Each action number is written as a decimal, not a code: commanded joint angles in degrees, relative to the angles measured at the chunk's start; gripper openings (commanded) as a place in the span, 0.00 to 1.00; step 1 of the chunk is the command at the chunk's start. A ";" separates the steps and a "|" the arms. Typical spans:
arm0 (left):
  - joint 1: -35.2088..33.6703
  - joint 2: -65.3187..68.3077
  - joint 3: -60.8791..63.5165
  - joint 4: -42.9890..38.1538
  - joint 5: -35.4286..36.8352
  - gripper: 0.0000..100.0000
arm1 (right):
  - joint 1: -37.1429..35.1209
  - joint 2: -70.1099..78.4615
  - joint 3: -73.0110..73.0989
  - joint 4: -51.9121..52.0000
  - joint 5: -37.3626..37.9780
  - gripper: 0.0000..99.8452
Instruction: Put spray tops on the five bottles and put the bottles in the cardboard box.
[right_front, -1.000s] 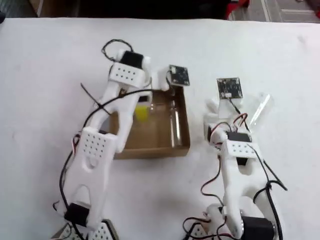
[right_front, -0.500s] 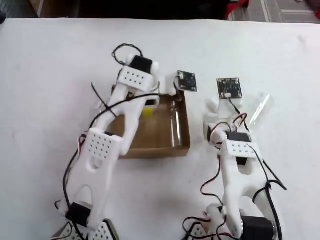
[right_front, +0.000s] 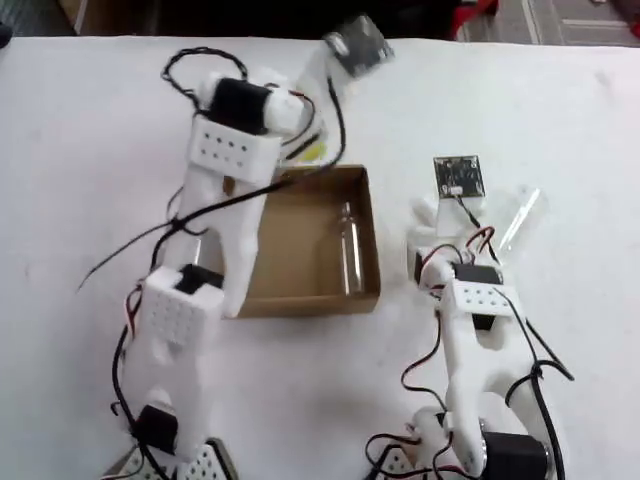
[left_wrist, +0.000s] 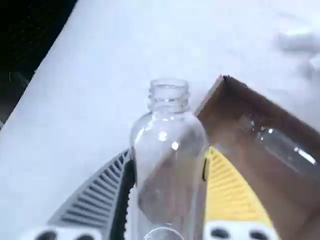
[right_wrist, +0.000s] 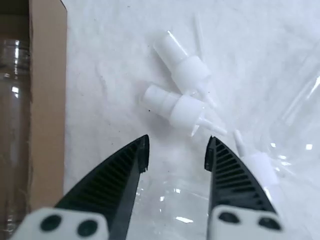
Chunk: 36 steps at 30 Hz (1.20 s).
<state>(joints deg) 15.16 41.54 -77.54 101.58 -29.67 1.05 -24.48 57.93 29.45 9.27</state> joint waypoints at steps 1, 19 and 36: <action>-2.33 -9.19 -2.90 0.88 15.38 0.02 | 0.40 -0.92 -1.32 -0.66 0.09 0.16; -2.95 -31.52 -2.73 1.05 24.26 0.02 | 0.31 -0.92 -1.32 -0.66 0.09 0.16; -3.38 -77.93 46.77 -8.00 30.77 0.02 | 0.04 -0.92 -0.70 -0.66 0.09 0.16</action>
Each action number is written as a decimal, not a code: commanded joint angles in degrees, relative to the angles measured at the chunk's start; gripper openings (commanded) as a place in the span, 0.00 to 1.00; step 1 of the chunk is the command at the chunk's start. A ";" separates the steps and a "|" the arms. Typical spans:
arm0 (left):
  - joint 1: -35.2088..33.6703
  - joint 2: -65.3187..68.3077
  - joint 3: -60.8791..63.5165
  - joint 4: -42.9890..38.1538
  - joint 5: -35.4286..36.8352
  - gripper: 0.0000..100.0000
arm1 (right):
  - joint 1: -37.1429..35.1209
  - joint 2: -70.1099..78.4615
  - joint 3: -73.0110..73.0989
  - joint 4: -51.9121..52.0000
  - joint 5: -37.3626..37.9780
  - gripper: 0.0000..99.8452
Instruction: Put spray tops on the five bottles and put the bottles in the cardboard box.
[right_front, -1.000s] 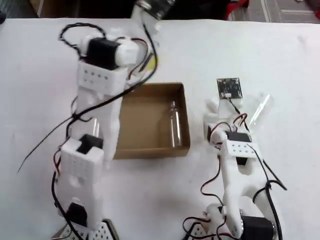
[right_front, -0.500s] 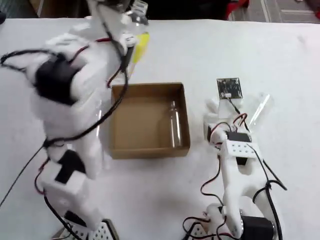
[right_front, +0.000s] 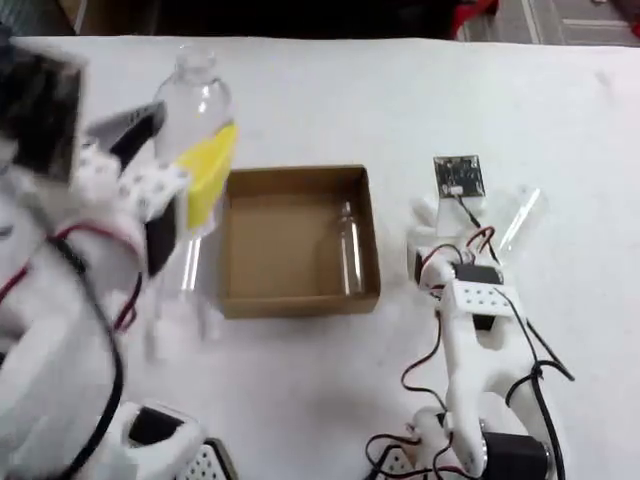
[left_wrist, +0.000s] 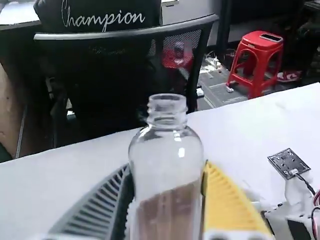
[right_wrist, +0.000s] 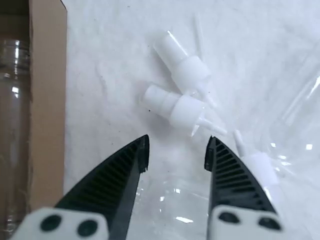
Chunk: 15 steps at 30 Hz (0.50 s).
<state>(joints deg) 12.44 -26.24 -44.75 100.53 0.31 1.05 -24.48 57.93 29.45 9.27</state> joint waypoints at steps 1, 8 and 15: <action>-0.66 -12.35 18.90 -9.67 0.70 0.02 | 0.04 -0.92 -0.70 -0.66 0.09 0.16; -0.75 -25.36 59.08 -41.32 1.14 0.02 | 0.04 -0.92 -0.53 -0.66 0.09 0.16; -0.84 -28.70 94.24 -85.27 1.23 0.02 | 0.04 -0.92 -0.44 -0.92 0.09 0.16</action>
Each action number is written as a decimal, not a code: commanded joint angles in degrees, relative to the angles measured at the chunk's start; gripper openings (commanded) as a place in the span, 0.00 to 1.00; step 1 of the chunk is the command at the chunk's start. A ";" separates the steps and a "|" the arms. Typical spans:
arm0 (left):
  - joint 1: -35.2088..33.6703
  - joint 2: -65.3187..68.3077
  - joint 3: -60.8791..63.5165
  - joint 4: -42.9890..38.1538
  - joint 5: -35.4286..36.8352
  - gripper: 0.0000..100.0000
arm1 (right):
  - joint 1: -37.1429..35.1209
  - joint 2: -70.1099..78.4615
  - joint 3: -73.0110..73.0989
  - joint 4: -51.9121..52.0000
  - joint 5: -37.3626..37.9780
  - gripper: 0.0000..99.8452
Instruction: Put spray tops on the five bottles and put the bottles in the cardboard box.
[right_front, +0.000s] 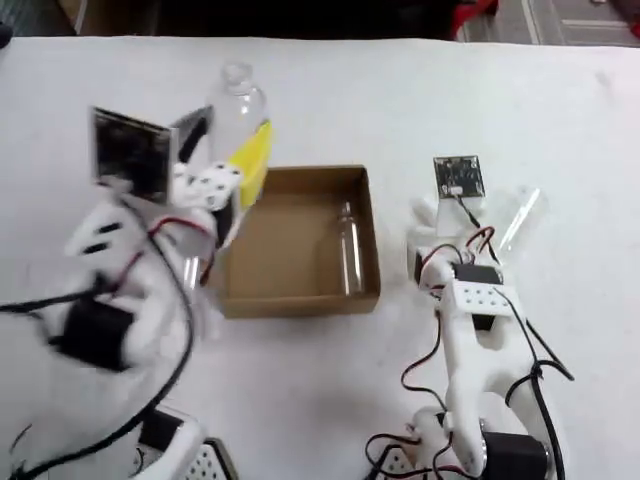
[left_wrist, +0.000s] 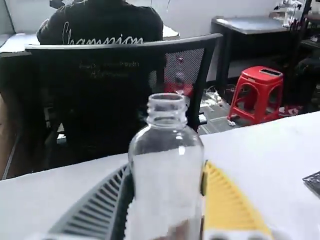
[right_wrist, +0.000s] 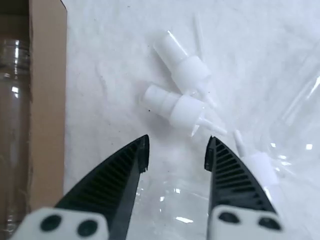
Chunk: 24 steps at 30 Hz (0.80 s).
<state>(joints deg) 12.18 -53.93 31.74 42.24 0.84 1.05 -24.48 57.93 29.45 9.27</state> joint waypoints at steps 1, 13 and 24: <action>-0.66 -0.31 21.10 -31.21 0.53 0.02 | 0.04 -0.92 -0.26 -1.63 0.09 0.16; -5.05 24.75 20.57 -49.41 10.55 0.02 | -0.04 -0.92 2.37 -7.16 0.09 0.16; -0.57 35.74 17.32 -49.41 -1.32 0.02 | -0.22 -0.92 2.29 -7.16 0.09 0.16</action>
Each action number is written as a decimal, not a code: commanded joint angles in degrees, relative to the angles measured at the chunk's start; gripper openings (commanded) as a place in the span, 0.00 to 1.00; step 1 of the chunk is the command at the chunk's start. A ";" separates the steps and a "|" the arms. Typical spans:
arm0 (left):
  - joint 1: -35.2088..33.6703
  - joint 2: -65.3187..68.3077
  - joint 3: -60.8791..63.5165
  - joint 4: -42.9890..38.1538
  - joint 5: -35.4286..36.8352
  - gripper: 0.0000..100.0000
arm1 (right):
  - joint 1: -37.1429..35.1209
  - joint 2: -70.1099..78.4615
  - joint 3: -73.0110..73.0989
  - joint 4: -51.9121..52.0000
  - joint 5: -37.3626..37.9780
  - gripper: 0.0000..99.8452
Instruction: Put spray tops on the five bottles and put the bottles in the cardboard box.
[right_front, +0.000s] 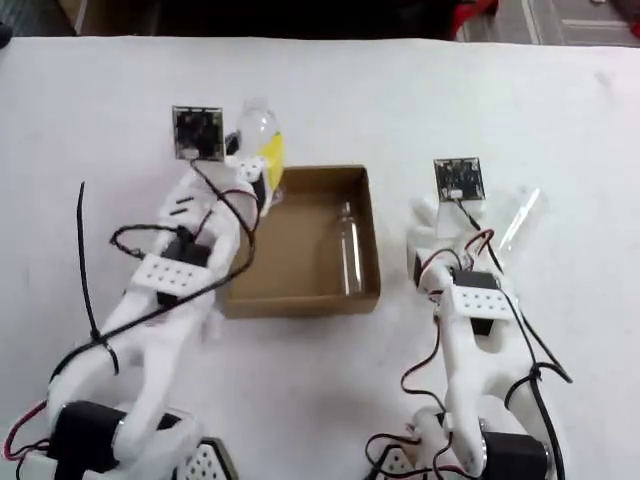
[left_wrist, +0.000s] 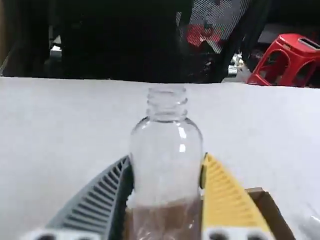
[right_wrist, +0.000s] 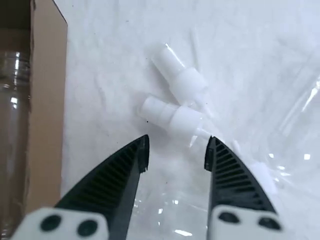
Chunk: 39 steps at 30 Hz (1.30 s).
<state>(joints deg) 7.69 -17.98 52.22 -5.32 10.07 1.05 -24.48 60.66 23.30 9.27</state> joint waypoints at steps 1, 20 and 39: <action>5.14 -0.22 -2.90 -1.85 -13.36 0.02 | -0.48 -0.92 -0.44 -1.01 0.09 0.16; 6.29 -6.64 12.13 -20.75 -16.26 0.02 | -1.10 -1.01 -0.44 -1.01 0.09 0.16; -0.57 -6.81 18.20 -28.66 -3.16 0.02 | -1.10 -1.01 -0.35 -0.84 0.09 0.16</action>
<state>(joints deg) 7.69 -22.46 70.77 -33.10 5.58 0.35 -24.48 60.66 23.30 9.27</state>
